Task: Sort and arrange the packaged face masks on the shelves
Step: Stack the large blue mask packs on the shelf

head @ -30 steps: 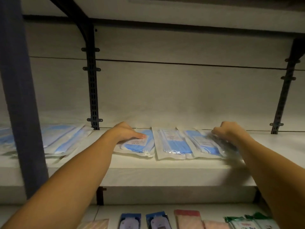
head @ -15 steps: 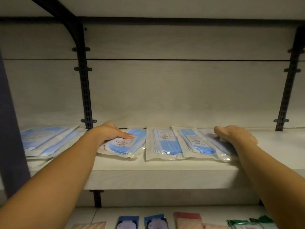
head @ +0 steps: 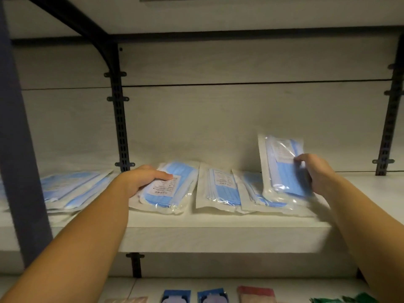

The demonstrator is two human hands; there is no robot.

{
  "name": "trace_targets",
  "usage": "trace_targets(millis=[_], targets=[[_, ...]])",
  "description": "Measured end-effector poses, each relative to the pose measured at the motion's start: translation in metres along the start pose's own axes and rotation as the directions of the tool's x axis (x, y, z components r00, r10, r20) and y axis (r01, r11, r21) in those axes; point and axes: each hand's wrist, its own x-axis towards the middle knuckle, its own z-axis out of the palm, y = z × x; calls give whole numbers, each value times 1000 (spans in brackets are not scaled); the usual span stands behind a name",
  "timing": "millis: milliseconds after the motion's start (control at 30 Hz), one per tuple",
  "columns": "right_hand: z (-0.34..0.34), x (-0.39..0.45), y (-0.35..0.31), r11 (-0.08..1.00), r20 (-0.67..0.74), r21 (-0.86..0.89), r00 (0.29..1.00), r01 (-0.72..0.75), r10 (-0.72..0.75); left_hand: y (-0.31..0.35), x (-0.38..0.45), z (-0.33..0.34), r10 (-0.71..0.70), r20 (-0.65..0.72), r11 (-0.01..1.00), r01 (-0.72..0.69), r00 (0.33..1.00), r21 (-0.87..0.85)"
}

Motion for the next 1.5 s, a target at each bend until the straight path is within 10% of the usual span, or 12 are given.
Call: trace_targets(millis=[800, 1500], targets=[[8, -16, -3, 984, 506, -129, 862, 125, -43, 9, -33, -2, 2, 95, 982, 15, 996, -186], [107, -145, -68, 906, 667, 423, 676, 4, -314, 38, -186, -64, 300, -257, 808, -388, 919, -444]])
